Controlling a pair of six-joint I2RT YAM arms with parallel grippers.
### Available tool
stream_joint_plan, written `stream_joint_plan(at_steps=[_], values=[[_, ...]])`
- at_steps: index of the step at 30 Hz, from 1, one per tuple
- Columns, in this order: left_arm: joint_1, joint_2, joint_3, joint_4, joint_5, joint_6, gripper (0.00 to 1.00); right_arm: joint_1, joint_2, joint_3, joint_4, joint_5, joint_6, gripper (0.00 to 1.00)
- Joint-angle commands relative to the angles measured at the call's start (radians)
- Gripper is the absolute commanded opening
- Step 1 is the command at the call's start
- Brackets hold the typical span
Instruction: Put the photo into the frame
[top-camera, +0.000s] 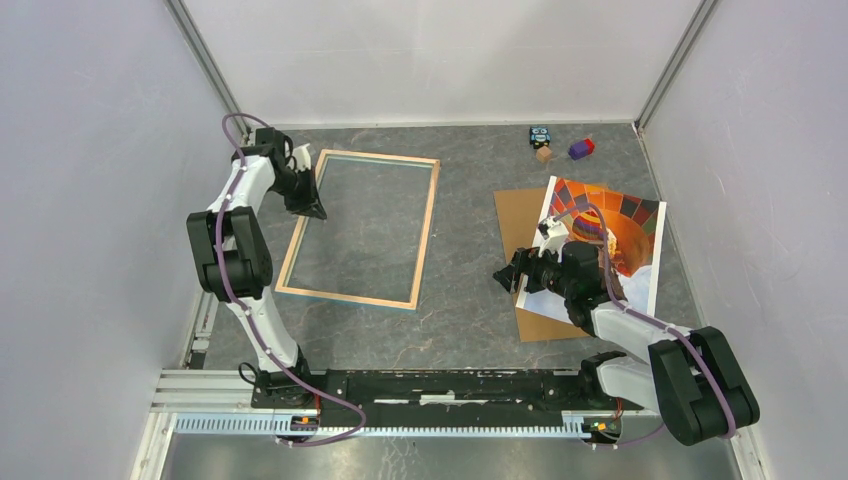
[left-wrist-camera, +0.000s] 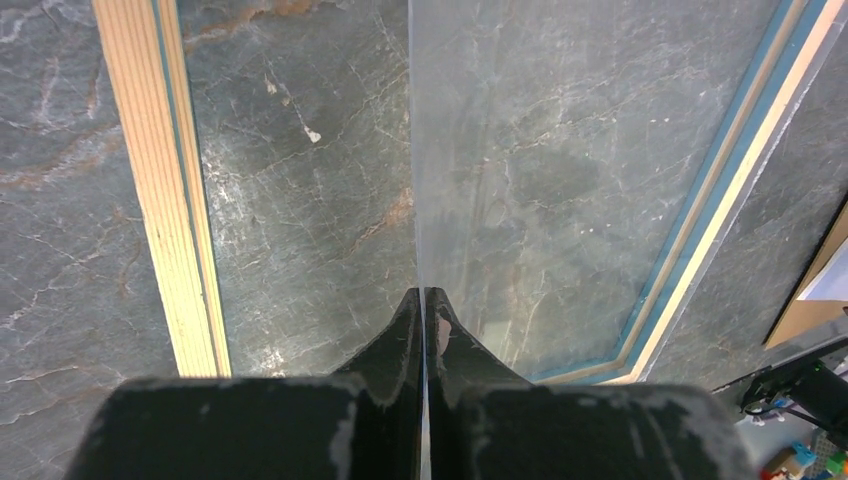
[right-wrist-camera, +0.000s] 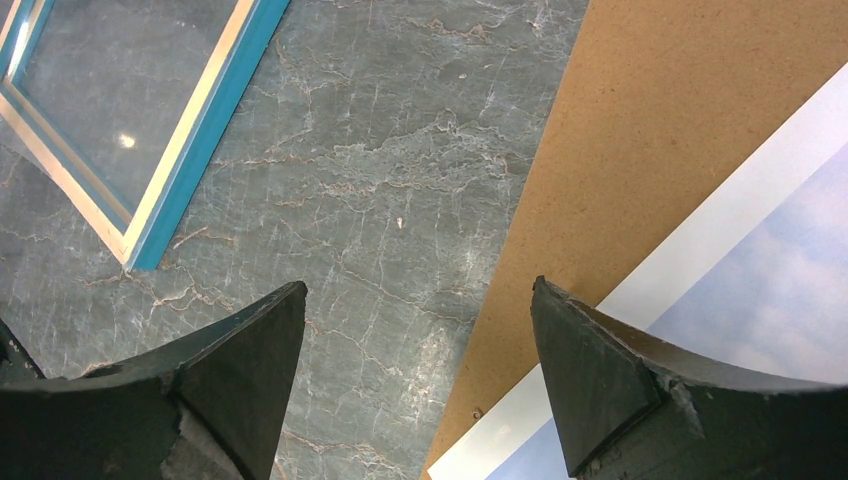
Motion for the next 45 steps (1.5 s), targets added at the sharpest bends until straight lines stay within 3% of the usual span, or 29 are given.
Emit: stream_joint_plan(at_steps=[1, 45], values=[[0.017, -0.008, 0.057, 0.042, -0.011, 0.017, 0.02, 0.006, 0.001, -0.003, 0.054, -0.001, -0.004, 0.88], [0.043, 0.037, 0.115, 0.0, -0.043, 0.04, 0.02, 0.027, 0.024, 0.007, 0.053, -0.004, -0.01, 0.88]])
